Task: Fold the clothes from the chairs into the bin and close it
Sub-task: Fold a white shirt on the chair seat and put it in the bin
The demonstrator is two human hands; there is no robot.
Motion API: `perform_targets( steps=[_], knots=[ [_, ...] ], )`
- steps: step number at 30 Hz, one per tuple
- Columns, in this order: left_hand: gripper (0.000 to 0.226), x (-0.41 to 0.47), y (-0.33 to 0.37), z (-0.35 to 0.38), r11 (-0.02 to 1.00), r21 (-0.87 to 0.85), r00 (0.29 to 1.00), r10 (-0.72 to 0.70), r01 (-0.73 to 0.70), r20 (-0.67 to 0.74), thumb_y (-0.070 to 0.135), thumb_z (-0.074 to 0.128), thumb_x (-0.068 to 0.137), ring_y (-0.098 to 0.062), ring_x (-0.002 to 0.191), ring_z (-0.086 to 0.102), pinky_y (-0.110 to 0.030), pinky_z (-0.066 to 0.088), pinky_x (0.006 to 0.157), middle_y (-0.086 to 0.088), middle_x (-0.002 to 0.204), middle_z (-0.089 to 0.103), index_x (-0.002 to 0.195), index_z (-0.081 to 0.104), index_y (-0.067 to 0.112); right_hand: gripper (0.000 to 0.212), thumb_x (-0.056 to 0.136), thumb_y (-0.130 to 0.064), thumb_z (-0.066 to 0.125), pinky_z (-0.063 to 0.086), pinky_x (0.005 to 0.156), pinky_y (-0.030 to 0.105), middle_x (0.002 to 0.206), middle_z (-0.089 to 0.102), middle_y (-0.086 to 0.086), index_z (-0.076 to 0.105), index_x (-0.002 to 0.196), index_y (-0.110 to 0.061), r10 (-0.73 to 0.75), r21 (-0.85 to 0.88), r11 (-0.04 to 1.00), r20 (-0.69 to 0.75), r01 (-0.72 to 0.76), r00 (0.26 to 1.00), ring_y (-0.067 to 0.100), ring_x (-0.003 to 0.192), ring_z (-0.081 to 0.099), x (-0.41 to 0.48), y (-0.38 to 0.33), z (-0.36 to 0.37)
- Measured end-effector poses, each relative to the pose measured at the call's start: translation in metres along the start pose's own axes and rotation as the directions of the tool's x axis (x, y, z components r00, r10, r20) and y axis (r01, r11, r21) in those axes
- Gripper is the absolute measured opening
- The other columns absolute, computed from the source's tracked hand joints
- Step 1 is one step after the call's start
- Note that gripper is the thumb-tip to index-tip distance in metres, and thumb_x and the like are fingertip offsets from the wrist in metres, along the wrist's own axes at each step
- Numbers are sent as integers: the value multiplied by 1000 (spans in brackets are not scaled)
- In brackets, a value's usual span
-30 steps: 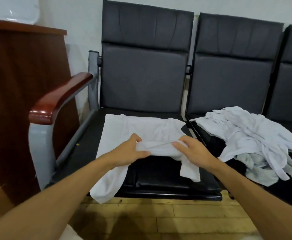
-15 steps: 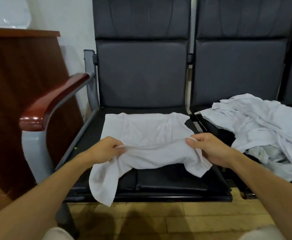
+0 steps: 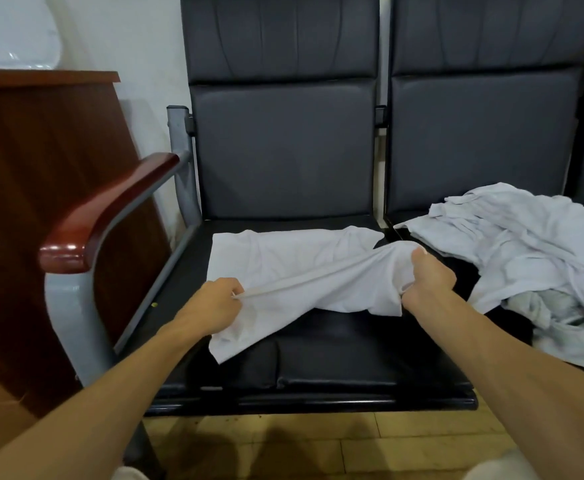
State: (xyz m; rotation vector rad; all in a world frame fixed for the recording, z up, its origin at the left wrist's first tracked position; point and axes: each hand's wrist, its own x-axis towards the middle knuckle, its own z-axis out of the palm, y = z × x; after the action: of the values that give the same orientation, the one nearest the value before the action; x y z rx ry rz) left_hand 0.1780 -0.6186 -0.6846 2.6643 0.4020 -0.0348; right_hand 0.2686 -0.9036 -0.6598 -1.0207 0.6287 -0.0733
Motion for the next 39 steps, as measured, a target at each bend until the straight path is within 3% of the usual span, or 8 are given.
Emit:
perform_targets(
  steps=[7, 13, 19, 23, 26, 33, 36, 39],
  knots=[
    [15, -3, -15, -8, 988, 32, 976, -146, 153, -162, 16, 45, 95, -23, 78, 61, -37, 53, 74, -5, 88, 61, 98, 60, 15, 36, 98, -14, 51, 42, 72, 30, 118, 54, 2, 52, 133, -13, -25, -4, 1000, 37, 25, 999, 20, 101, 49, -2, -1, -3],
    [22, -11, -10, -10, 790, -599, 963, -244, 129, -114, 26, 57, 96, -25, 86, 64, -33, 53, 70, -12, 96, 67, 92, 64, 5, 16, 93, -11, 58, 48, 86, 33, 114, 63, 5, 66, 104, -18, -207, -225, 946, 135, 234, 969, 21, 100, 57, 3, 15, -5],
    [24, -23, 5, -16, 582, -813, 984, -151, 13, -92, 33, 47, 100, -20, 101, 63, -42, 51, 91, -1, 108, 66, 108, 63, 17, 14, 94, -11, 56, 45, 81, 28, 102, 66, 1, 67, 96, -18, -416, -441, 644, 483, 625, 770, 17, 97, 58, 3, 12, -16],
    [31, -27, 3, -19, 732, -681, 985, -109, -12, -134, 38, 46, 100, -23, 96, 61, -43, 48, 87, -10, 105, 65, 100, 61, 11, 14, 96, -10, 55, 46, 79, 23, 99, 66, 3, 68, 93, -13, -62, -517, 480, 786, 709, 615, 14, 92, 59, -4, 9, -35],
    [31, -35, 0, -20, 804, -595, 996, -57, 9, -62, 36, 51, 98, -25, 99, 62, -45, 48, 97, -7, 103, 67, 96, 64, 9, 14, 96, -11, 56, 45, 70, 16, 87, 65, -5, 68, 93, -11, 261, -590, 418, 807, 691, 530, 5, 81, 59, -15, 5, -50],
    [32, -65, -3, -34, 631, -756, 962, 59, 172, 267, 33, 58, 94, -32, 103, 67, -43, 53, 87, -13, 106, 72, 110, 67, 6, 16, 95, -15, 56, 52, 74, 23, 100, 70, 2, 68, 104, -8, 672, -735, 420, 646, 532, 362, 13, 95, 66, -34, -19, -69],
    [28, -66, -4, -34, 640, -756, 981, 16, 136, 191, 34, 56, 95, -31, 98, 67, -42, 53, 84, -12, 104, 71, 106, 67, 10, 19, 95, -16, 56, 53, 78, 30, 104, 71, 9, 69, 104, -5, 556, -710, 470, 700, 525, 448, 21, 98, 67, -34, -21, -71],
    [25, -60, -5, -32, 692, -720, 994, -104, 46, -36, 32, 52, 98, -26, 92, 64, -37, 49, 77, -8, 98, 68, 100, 67, 13, 18, 97, -14, 55, 52, 84, 34, 103, 72, 12, 72, 95, -7, 190, -620, 482, 763, 618, 618, 22, 96, 67, -26, -21, -67]
  ],
)
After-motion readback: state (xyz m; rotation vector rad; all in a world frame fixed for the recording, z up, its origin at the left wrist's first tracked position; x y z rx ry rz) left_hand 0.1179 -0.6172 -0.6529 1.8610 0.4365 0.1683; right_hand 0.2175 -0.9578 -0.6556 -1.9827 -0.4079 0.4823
